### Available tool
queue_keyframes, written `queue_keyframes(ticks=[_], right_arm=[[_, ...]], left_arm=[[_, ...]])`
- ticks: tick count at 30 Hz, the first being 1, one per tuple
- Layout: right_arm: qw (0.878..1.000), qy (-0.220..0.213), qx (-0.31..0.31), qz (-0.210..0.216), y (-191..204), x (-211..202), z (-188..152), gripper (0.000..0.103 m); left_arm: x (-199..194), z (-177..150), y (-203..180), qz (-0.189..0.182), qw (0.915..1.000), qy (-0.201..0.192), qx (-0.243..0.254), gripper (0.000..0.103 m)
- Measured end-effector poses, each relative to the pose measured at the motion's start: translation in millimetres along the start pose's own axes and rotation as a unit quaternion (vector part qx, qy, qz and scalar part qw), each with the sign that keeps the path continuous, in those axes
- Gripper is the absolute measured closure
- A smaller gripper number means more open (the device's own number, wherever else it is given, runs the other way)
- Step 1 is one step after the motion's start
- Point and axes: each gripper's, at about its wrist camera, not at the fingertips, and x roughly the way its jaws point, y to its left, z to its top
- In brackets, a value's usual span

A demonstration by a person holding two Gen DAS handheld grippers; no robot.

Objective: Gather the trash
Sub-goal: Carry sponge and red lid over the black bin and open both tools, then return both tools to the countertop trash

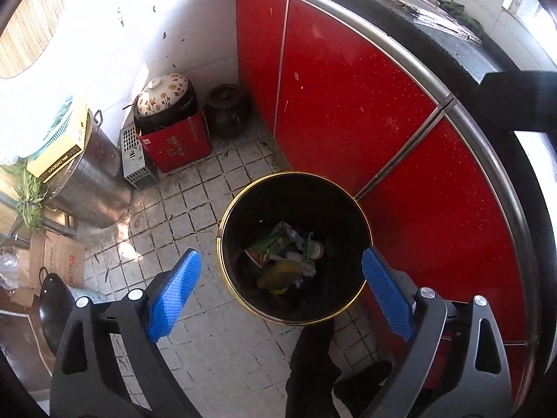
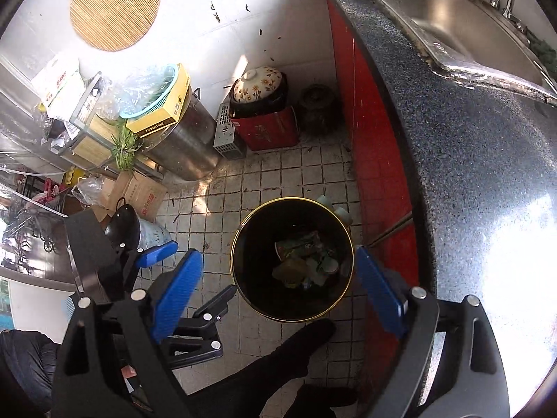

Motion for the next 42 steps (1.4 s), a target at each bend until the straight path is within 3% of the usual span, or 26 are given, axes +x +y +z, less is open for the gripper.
queue_keyframes(ticks=[7,12,15,19,22,26,30,36,42], right_arm=[[0.998,-0.059,0.037,-0.012,-24.5,-82.9,-26.7,0.014],[0.985,-0.123,0.095,-0.077,-72.2,-173.5,-77.3,0.012],[0.967,-0.16,0.15,-0.127,-111.6,-229.7,-121.9,0.012],[0.932,-0.195,0.236,-0.192,-161.6,-296.4,-192.6,0.012],[0.901,-0.215,0.291,-0.241,-187.4,-341.4,-250.8,0.012],[0.856,-0.231,0.357,-0.293,-206.2,-386.2,-332.4,0.012],[0.822,-0.24,0.406,-0.319,-212.1,-411.2,-398.4,0.012],[0.8,-0.243,0.439,-0.329,-218.7,-419.0,-446.6,0.012],[0.799,-0.245,0.442,-0.325,-233.2,-420.4,-454.8,0.012]], left_arm=[[-53.2,15.7,-33.5,0.018,0.9988,-0.029,0.036,0.009],[-101.9,37.3,-89.2,-0.019,0.995,-0.053,0.083,0.008],[-124.0,48.2,-144.2,-0.059,0.9891,-0.054,0.123,0.008],[-146.4,55.4,-235.2,-0.115,0.9702,-0.06,0.205,0.008],[-164.0,49.0,-309.4,-0.161,0.9472,-0.063,0.27,0.008],[-186.9,24.3,-396.1,-0.212,0.9178,-0.051,0.332,0.008],[-203.2,-5.6,-452.8,-0.242,0.8975,-0.04,0.367,0.008],[-218.2,-35.6,-496.9,-0.248,0.873,-0.041,0.418,0.008],[-212.6,-32.3,-511.9,-0.24,0.8674,-0.04,0.434,0.008]])
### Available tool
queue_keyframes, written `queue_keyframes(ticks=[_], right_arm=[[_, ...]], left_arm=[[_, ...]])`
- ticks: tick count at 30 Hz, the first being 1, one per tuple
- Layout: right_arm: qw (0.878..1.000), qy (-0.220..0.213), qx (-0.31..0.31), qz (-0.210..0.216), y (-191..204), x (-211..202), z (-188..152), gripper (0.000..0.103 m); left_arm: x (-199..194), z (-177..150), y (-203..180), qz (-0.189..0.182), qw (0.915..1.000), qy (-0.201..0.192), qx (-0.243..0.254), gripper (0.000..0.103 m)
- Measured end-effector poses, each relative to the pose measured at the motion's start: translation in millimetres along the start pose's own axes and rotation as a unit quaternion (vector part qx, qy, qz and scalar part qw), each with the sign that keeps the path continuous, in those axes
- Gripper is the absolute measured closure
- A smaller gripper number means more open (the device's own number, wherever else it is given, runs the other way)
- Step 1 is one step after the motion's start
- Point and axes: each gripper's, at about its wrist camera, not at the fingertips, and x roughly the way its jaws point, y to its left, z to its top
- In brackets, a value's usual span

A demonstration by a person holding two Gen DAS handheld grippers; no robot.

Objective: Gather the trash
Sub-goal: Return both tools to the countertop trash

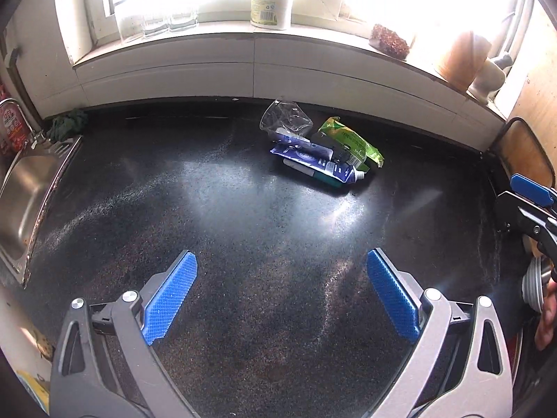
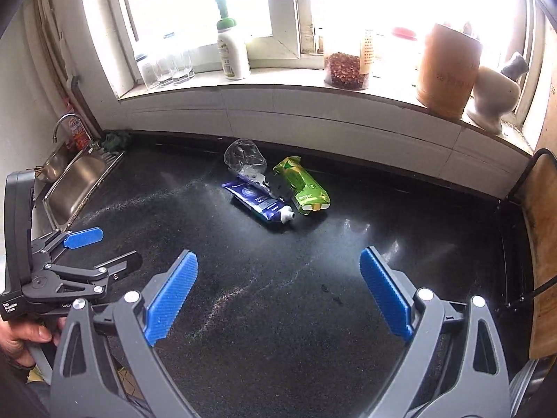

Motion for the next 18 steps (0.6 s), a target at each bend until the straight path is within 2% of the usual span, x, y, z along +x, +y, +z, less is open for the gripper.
queue_keyframes(ticks=[5,10,15,18], right_arm=[[1.0,0.01,-0.003,0.005,-9.6,19.4,10.2,0.012],[1.0,0.026,-0.014,0.007,-18.8,50.2,24.5,0.012],[0.999,0.046,-0.018,0.013,-29.2,92.0,39.7,0.012],[0.998,0.056,-0.009,0.018,-39.3,118.4,49.6,0.012]], left_arm=[[18.2,19.2,-3.5,0.007,0.9997,0.002,0.024,0.008],[43.0,53.1,-8.4,0.001,0.9985,-0.008,0.053,0.008],[87.0,89.4,-14.9,0.007,0.9967,-0.003,0.08,0.008],[118.9,113.7,-13.3,0.008,0.9969,0.008,0.078,0.008]])
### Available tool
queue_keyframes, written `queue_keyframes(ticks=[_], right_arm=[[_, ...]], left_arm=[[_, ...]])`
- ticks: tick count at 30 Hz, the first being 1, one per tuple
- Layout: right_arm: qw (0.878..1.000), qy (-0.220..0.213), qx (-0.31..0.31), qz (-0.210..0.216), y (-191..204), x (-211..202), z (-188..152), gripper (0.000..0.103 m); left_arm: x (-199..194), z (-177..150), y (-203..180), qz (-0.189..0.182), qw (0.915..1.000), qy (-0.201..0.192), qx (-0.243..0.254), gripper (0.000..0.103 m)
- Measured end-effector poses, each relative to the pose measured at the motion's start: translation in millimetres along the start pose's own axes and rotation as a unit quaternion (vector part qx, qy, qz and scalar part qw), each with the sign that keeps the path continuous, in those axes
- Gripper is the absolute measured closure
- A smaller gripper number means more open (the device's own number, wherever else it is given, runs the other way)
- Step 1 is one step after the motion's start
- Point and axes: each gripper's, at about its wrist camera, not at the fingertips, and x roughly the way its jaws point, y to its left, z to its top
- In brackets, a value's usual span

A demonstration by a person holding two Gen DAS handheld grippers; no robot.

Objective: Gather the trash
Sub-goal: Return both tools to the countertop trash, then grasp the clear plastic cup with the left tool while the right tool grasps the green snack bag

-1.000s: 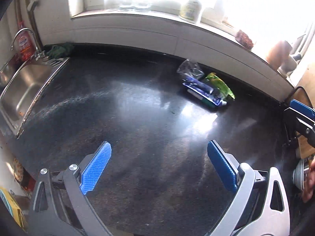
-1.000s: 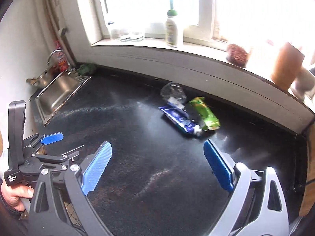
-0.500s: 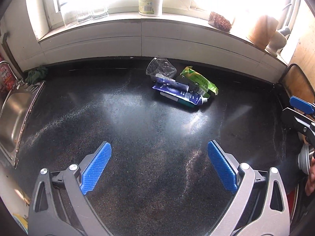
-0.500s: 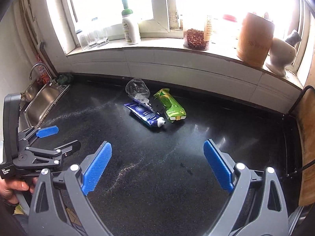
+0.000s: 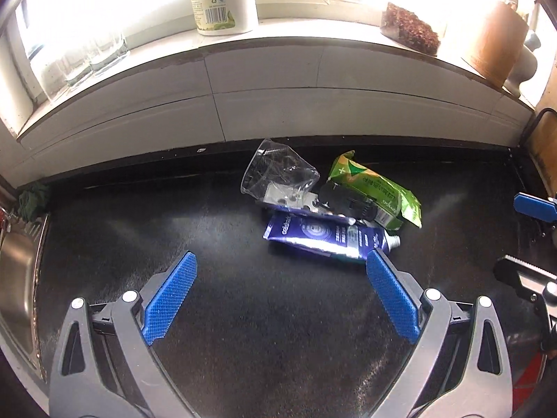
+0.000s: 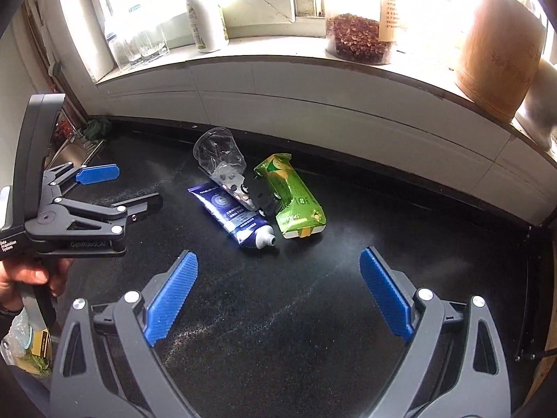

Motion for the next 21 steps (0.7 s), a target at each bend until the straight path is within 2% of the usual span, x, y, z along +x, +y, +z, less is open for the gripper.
queue_keyframes(ticks=[6,14,17,20,21], right_arm=[[0.999,0.04,-0.003,0.006,-16.7,62.7,22.7,0.013],[0.995,0.095,-0.028,0.009,-28.3,132.1,38.0,0.019],[0.993,0.11,-0.023,0.019,-32.3,146.8,37.9,0.028],[0.993,0.113,-0.02,0.026,-33.9,151.7,37.3,0.045],[0.993,0.112,-0.023,0.024,-33.8,151.4,36.7,0.052]], left_arm=[[63.7,38.1,7.6,-0.014,0.9998,0.015,0.006,0.008],[126.2,49.3,8.4,-0.028,0.998,0.036,0.043,0.008],[137.7,50.6,8.8,-0.034,0.9977,0.034,0.047,0.008],[144.7,52.3,10.0,-0.042,0.9975,0.031,0.048,0.009],[145.3,52.3,9.8,-0.042,0.9974,0.03,0.051,0.013]])
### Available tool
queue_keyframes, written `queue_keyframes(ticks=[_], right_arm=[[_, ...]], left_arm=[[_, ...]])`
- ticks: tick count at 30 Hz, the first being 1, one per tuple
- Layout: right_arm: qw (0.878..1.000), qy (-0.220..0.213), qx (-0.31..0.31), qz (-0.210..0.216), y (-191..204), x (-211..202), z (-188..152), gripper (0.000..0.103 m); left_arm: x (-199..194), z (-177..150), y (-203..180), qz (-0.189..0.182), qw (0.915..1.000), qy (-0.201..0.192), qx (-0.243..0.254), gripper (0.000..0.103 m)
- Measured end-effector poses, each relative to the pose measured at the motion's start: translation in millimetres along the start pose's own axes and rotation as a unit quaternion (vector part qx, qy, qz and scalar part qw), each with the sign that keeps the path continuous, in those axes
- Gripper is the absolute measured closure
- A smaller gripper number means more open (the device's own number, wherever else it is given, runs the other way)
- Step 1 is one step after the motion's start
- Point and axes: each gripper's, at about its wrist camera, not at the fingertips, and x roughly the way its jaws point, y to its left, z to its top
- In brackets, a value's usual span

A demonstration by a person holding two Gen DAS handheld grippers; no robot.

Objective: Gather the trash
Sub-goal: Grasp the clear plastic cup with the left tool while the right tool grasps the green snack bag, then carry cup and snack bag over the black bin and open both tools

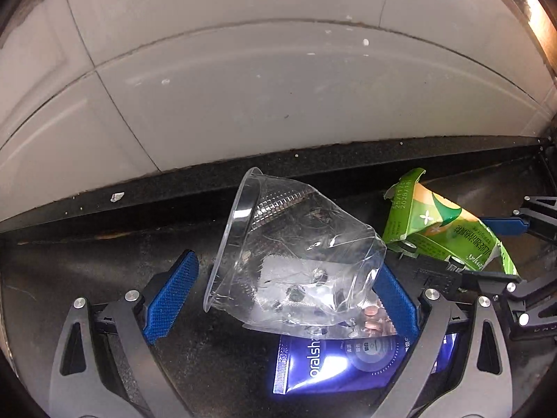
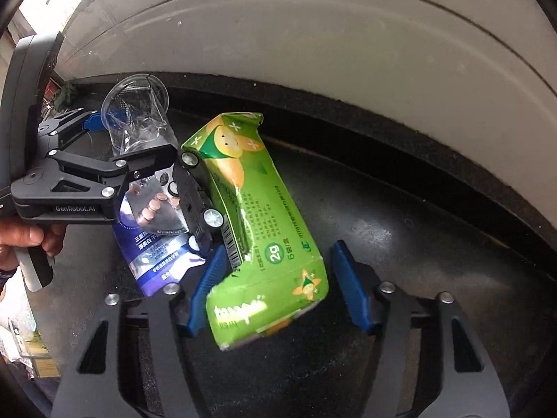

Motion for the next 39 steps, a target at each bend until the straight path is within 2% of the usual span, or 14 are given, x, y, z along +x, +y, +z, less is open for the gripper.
queue_keyframes(ticks=[3,9,15,23,31,39], right_arm=[[1.0,-0.009,0.009,0.004,-0.6,-8.0,-2.0,0.061],[0.998,-0.039,0.038,-0.023,-4.1,-42.3,-18.6,0.067],[0.995,-0.072,0.052,-0.039,5.9,-88.8,-41.6,0.067],[0.993,-0.1,0.052,-0.038,29.8,-144.3,-90.4,0.067],[0.992,-0.109,0.044,-0.039,58.9,-169.4,-141.2,0.067],[0.992,-0.116,0.038,-0.039,71.5,-180.2,-163.2,0.067]], left_arm=[[-3.2,-0.5,0.8,-0.002,1.0,-0.003,0.003,0.033],[-38.7,-8.5,2.9,0.002,0.9996,-0.028,-0.007,0.037],[-94.2,-20.4,1.2,0.019,0.9982,-0.053,-0.023,0.037],[-162.9,-86.2,-28.1,0.032,0.9971,-0.054,-0.043,0.038],[-198.2,-153.2,-60.2,0.026,0.9975,-0.047,-0.045,0.037],[-215.8,-176.7,-68.3,0.034,0.9968,-0.053,-0.048,0.038]])
